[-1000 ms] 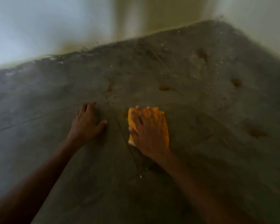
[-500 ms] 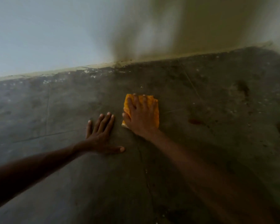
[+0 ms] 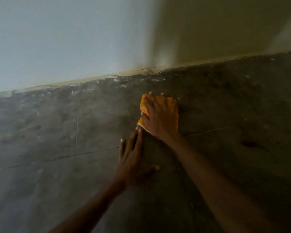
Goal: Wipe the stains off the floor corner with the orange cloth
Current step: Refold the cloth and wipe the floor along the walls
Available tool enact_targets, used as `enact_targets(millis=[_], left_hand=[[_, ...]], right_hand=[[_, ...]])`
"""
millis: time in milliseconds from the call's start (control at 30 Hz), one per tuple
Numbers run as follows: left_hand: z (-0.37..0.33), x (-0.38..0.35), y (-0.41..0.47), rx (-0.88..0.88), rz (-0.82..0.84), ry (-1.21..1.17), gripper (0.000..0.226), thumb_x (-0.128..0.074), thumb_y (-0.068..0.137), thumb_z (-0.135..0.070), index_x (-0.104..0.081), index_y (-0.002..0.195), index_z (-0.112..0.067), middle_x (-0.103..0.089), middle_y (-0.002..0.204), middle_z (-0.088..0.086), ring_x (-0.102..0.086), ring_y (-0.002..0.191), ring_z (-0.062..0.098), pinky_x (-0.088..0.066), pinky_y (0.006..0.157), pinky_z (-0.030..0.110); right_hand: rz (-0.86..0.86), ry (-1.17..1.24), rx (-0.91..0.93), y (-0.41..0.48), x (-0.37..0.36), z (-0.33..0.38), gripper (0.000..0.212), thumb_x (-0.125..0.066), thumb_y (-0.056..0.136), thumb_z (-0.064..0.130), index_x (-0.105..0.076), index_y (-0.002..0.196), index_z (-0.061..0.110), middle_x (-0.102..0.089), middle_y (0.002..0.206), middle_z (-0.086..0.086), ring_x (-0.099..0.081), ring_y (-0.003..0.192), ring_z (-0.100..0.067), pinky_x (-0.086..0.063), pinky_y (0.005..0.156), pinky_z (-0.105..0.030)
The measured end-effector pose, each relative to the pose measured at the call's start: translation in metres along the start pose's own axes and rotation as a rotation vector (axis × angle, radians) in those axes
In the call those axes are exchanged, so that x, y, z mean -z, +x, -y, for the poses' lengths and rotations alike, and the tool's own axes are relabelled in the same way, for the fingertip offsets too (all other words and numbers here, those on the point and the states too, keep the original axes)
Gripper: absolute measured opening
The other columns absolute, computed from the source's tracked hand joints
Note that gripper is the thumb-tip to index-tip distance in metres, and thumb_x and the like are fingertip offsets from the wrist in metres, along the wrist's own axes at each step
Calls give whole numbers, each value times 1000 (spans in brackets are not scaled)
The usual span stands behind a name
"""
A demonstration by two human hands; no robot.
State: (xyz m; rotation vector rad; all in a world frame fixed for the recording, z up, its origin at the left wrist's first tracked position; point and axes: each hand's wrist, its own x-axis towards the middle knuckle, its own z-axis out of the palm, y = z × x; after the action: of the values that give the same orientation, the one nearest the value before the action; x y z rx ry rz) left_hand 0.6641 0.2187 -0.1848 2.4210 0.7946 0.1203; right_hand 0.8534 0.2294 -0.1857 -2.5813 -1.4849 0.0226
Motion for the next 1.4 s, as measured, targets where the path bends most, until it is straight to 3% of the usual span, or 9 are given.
enact_targets(millis=[133,333,533,633,767,933,1100,1300,1400], left_hand=[[27,34,2,157,-449,-305,76,-62,85,-41,-29,149,-17,-27,150,0,-38,135,14,-40,110,41],[53,65,64,76,-274,-149,64,-46,92,-52,-34,146,-21,-31,152,3,-35,138,22,-34,113,48],[15,58,116,-31,-157,-201,48,-37,99,-47,-42,140,-23,-40,146,3,-39,133,22,-37,109,42],[-23,36,132,-184,37,-7,59,-47,96,-46,-32,148,-24,-26,158,2,-20,146,21,-20,119,46],[-88,1,188,-428,169,75,71,-44,92,-57,-26,152,-23,-12,163,2,-7,150,20,-10,122,45],[-117,-43,241,-320,398,367,136,-29,42,-94,12,153,-27,24,161,-1,24,147,22,15,117,47],[-117,-52,241,-293,392,432,137,-26,40,-96,23,150,-31,32,158,-4,31,145,22,17,116,48],[-116,-52,245,-235,442,433,137,-33,37,-94,27,146,-36,37,154,-8,35,142,19,19,116,46],[-122,-49,245,-216,489,444,138,-34,37,-95,30,144,-36,40,152,-8,37,141,19,19,116,47]], right_hand=[[0,11,213,-82,1,-15,63,-38,93,54,-32,153,36,-32,162,9,-31,147,-29,-25,115,-60],[8,-18,-263,30,14,-68,66,-28,94,57,-23,154,32,-31,162,-5,-26,149,-37,-20,118,-61],[25,-49,-29,-87,9,-32,65,-42,93,51,-30,155,34,-32,162,6,-30,149,-25,-20,118,-56],[23,-21,-321,-164,29,-87,67,-40,91,51,-28,155,36,-30,163,7,-28,150,-24,-25,117,-56],[-12,-59,-591,-115,39,-186,68,-24,92,55,-26,155,32,-28,164,0,-23,152,-31,-22,117,-62],[-33,-40,-630,-43,36,-218,74,-18,91,60,-19,158,28,-22,166,-4,-14,154,-32,-13,119,-65],[-50,-7,-530,-176,43,-191,72,-32,94,59,-13,159,34,-15,168,2,-14,155,-28,-13,121,-59],[-37,-39,-734,-38,52,-274,74,-33,91,64,-23,155,27,-32,160,-9,-26,147,-38,-15,117,-65],[-36,-2,-571,-105,45,-223,78,-33,92,63,-11,159,31,-18,167,-5,-14,154,-34,-11,120,-63]])
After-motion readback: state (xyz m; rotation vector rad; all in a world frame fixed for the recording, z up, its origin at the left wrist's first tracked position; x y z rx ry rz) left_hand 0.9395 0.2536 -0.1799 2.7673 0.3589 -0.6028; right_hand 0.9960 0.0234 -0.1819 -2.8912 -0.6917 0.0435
